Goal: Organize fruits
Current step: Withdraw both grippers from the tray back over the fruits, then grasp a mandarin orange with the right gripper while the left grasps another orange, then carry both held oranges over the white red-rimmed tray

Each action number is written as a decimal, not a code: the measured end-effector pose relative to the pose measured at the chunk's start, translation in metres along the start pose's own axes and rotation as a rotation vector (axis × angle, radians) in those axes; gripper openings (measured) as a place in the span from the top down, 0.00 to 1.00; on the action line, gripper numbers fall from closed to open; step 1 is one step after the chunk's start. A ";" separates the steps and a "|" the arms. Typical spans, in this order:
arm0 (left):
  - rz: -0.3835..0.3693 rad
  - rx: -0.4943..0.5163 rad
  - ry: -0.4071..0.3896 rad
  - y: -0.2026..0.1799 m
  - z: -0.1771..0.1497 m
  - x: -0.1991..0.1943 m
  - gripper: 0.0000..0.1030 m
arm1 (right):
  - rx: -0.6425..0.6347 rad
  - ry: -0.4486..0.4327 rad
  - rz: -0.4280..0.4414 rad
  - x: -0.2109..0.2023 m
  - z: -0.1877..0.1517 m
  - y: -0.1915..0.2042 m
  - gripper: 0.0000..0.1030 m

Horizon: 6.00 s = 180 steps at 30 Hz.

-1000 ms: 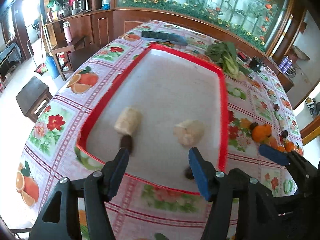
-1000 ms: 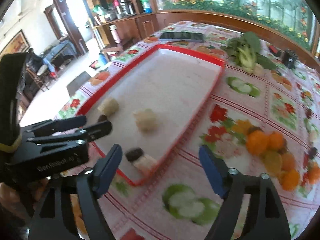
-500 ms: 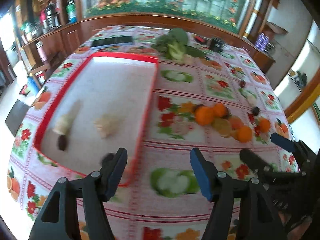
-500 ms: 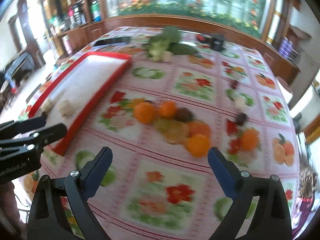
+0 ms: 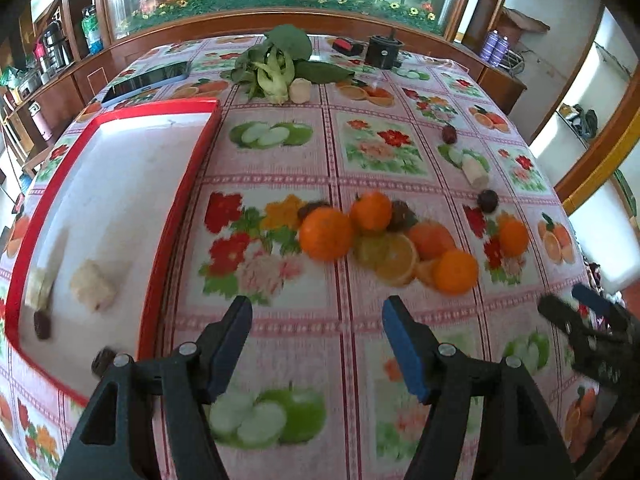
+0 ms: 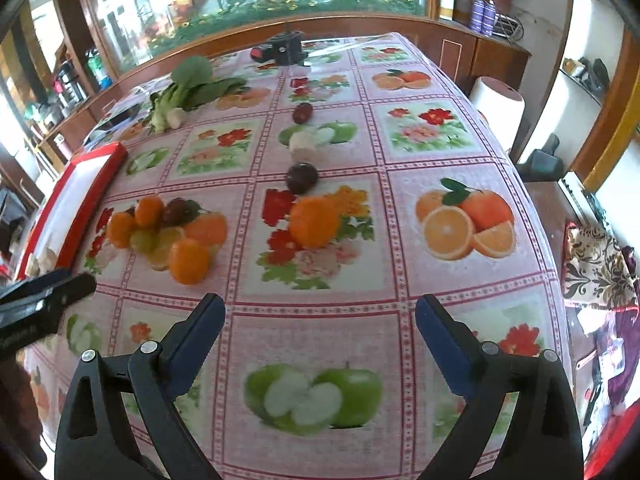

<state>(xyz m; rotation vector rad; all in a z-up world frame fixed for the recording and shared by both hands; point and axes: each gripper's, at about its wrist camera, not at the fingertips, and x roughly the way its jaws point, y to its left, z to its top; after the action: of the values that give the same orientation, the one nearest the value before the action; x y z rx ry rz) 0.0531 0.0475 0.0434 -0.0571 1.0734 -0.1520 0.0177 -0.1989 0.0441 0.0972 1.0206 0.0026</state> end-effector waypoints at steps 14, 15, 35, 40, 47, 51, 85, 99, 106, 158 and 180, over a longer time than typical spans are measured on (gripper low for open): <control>-0.096 -0.160 0.049 0.007 0.023 0.046 0.31 | -0.014 0.008 0.141 0.008 0.000 0.009 0.06; -0.097 -0.162 0.039 0.007 0.024 0.045 0.31 | -0.018 0.008 0.159 0.008 0.000 0.011 0.06; -0.191 -0.112 0.022 0.007 0.026 0.047 0.39 | -0.273 0.041 0.259 0.056 0.016 0.078 0.33; -0.179 -0.103 0.006 0.003 0.027 0.048 0.35 | -0.323 0.034 0.273 0.057 0.017 0.083 0.67; -0.187 -0.088 -0.036 0.009 0.021 0.043 0.49 | -0.259 0.034 0.311 0.050 0.011 0.072 0.67; -0.184 -0.103 -0.040 0.014 0.015 0.036 0.51 | -0.229 0.031 0.315 0.042 0.007 0.064 0.67; -0.115 0.034 -0.070 0.009 0.014 0.039 0.62 | -0.185 0.030 0.299 0.040 -0.006 0.049 0.62; -0.100 0.053 -0.054 0.009 -0.014 0.020 0.63 | -0.164 -0.007 0.275 0.027 -0.009 0.044 0.67; -0.128 0.048 -0.040 0.007 -0.034 0.008 0.63 | -0.156 -0.003 0.265 0.024 -0.016 0.044 0.67; -0.130 -0.010 -0.065 0.023 -0.055 -0.014 0.63 | -0.214 -0.022 0.180 0.017 -0.024 0.068 0.67; -0.056 -0.148 -0.154 0.103 -0.014 -0.046 0.62 | -0.343 0.007 0.357 0.020 0.030 0.188 0.67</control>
<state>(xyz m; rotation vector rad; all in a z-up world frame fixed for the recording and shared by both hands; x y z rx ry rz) 0.0286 0.1564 0.0646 -0.2287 0.9281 -0.1165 0.0613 -0.0134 0.0583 -0.0348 0.9857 0.5020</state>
